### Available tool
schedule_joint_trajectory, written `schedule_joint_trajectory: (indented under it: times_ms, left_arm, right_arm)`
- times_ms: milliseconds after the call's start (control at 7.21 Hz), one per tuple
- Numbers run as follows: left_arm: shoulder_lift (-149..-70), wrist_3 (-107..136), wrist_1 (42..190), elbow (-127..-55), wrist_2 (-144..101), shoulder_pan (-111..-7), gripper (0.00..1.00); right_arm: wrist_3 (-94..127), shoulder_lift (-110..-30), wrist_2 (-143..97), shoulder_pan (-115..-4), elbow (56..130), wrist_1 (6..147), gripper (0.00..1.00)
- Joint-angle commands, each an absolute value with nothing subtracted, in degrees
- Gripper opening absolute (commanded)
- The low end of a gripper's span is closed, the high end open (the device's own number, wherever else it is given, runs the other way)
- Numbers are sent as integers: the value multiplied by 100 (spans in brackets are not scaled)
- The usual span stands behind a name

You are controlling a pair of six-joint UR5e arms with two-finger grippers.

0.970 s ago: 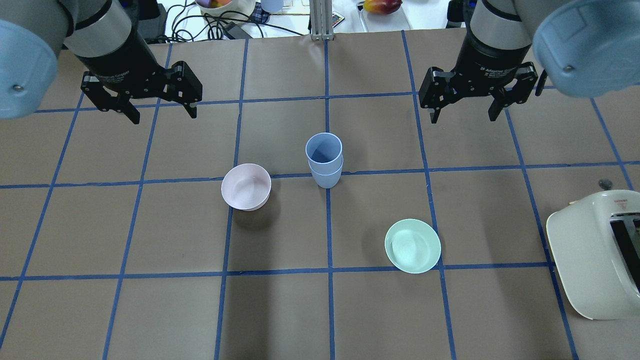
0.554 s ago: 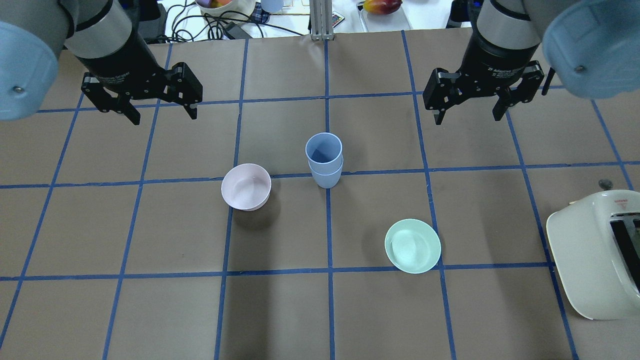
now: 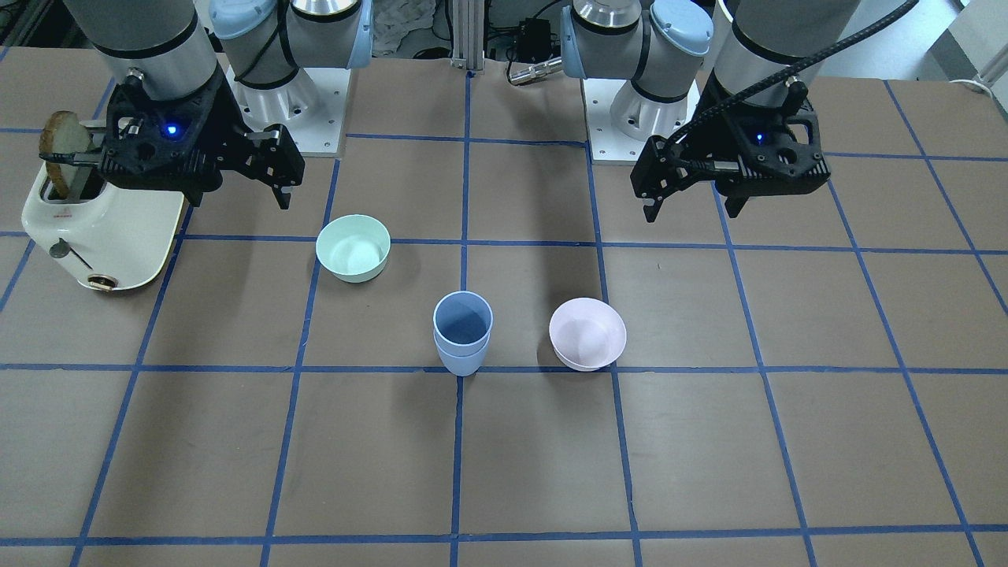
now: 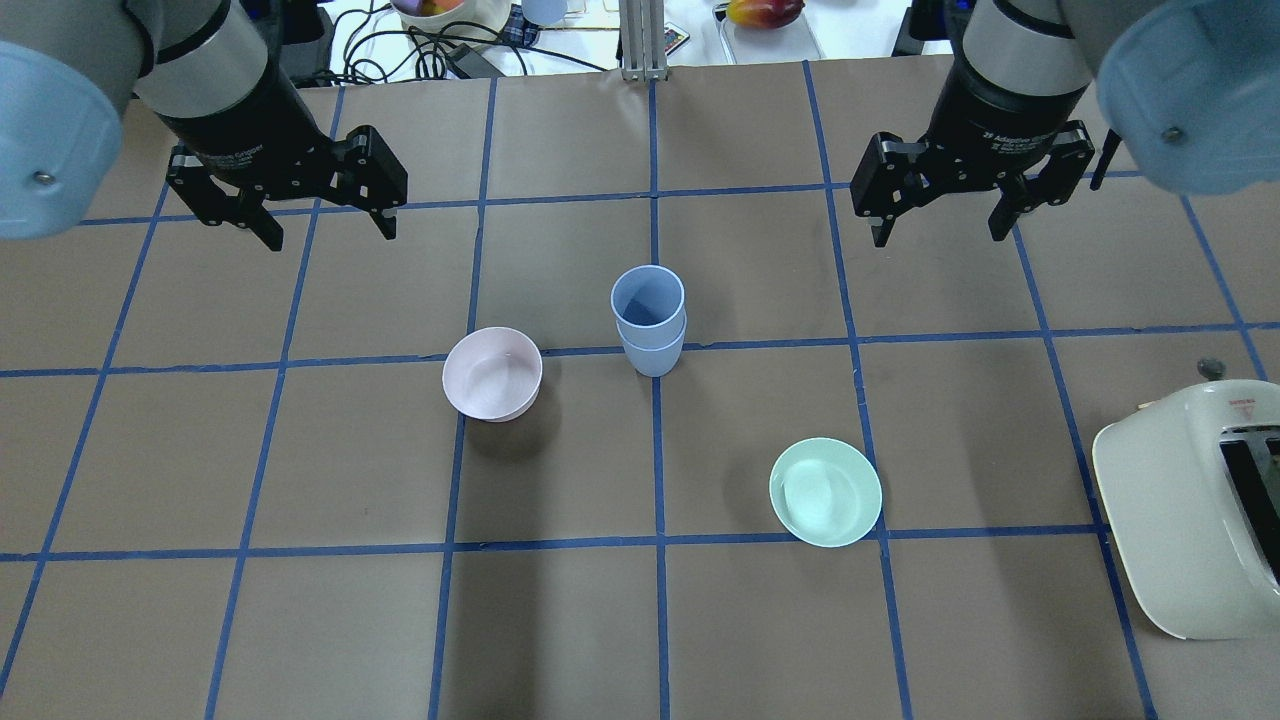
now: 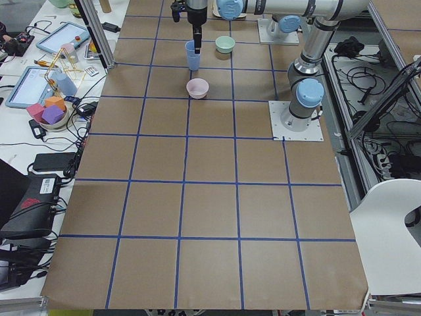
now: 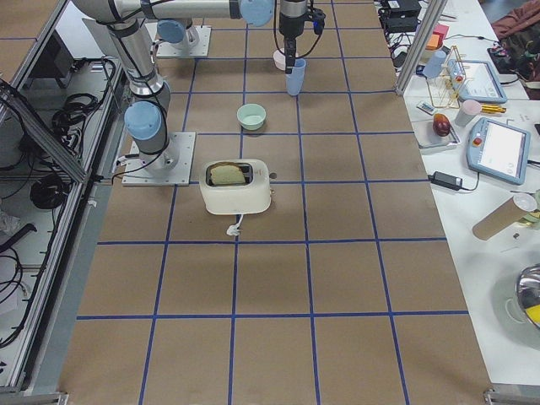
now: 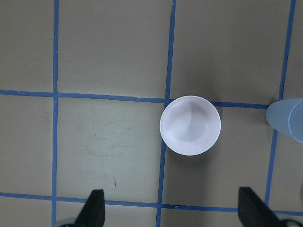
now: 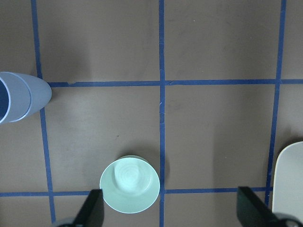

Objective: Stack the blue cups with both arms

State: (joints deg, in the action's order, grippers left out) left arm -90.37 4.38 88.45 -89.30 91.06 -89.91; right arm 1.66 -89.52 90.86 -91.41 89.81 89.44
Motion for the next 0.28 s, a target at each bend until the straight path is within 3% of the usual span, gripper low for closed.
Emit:
schedule_joint_trajectory:
  times_ms: [0, 139]
  left_arm:
    - [-9044, 448, 8842, -8930, 9114, -9026, 100]
    - [-9053, 448, 8833, -8930, 9123, -9035, 100]
  right_arm:
    - [158, -8938, 9070, -9141, 8991, 8947, 100]
    - [158, -8930, 9070, -9141, 8983, 8956, 100]
